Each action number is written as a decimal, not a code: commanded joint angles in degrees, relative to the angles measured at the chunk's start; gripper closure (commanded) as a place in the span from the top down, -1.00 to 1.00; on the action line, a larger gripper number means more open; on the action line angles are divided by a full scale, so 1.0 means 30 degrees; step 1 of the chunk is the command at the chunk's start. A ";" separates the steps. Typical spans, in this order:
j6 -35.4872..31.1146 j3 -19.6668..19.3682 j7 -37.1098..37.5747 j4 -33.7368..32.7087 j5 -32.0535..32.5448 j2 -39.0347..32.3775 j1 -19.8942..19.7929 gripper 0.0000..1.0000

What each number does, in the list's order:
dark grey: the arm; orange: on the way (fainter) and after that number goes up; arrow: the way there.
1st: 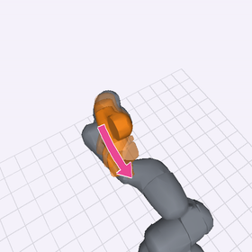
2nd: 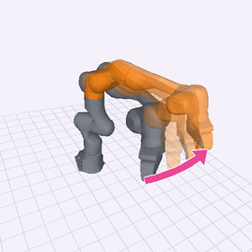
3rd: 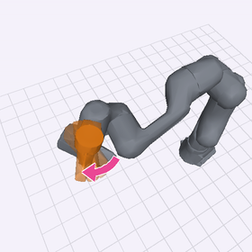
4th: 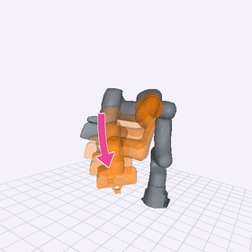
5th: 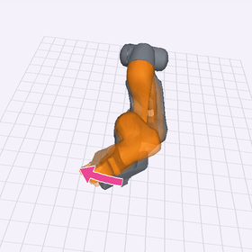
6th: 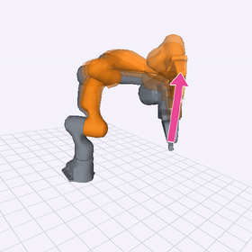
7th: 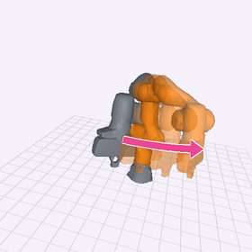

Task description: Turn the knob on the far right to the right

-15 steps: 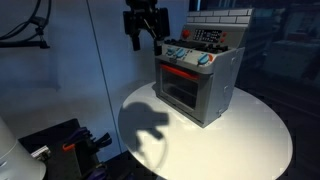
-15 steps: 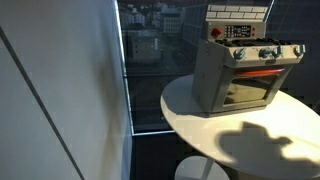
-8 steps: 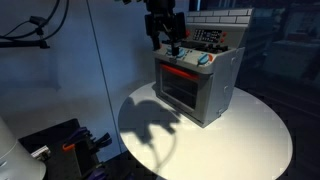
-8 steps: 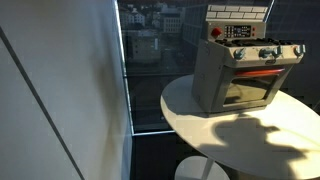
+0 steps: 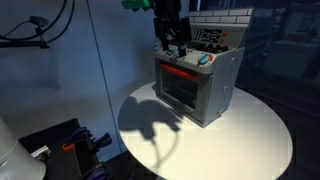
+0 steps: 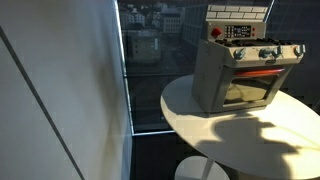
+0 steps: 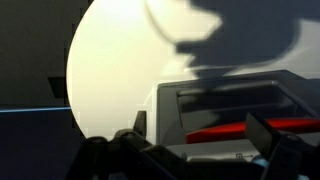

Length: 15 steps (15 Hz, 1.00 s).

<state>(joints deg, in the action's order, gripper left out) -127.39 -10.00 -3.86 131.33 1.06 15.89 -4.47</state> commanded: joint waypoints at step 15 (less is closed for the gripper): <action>-0.6103 0.0464 0.1487 -0.0447 -0.1799 -0.2755 -0.0237 1.00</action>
<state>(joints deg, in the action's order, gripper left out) -142.67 -9.54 -0.93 131.38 -3.04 9.48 -4.55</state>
